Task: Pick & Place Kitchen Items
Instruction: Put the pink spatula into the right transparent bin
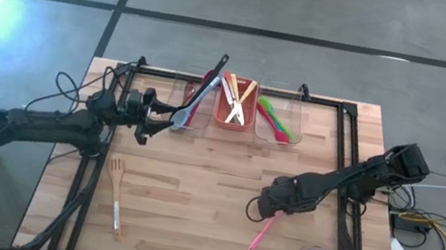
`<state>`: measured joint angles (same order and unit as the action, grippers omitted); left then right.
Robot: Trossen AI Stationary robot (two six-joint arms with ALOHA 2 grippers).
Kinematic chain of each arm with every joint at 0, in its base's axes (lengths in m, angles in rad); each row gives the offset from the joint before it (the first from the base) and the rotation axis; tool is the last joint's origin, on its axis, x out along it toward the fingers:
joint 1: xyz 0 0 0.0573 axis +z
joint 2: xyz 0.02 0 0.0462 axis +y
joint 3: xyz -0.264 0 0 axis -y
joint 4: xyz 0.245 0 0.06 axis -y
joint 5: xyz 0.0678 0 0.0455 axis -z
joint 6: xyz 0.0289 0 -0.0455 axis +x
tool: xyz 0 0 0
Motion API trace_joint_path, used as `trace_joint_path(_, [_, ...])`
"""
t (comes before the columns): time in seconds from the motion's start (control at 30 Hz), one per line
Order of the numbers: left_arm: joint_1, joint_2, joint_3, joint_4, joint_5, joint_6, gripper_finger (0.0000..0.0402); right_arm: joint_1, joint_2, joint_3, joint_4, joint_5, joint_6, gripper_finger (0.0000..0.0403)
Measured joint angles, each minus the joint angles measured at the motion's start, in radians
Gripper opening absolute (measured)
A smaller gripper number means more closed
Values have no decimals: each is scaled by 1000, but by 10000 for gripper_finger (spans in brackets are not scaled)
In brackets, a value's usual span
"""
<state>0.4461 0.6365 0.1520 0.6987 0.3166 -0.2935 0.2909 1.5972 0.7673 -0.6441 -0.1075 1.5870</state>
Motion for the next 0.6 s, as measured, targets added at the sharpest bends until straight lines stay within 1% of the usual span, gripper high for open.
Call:
trace_joint_path(0.23, [0, 0, 0, 0, 0, 0, 263, -3, 46, 4, 2, -21, 54, 352])
trace_joint_path(0.43, [0, 0, 0, 0, 0, 0, 263, -3, 49, 4, 2, -21, 79, 352])
trace_joint_path(0.6, [0, 0, 0, 0, 0, 0, 263, -3, 50, 4, 0, -21, 89, 335])
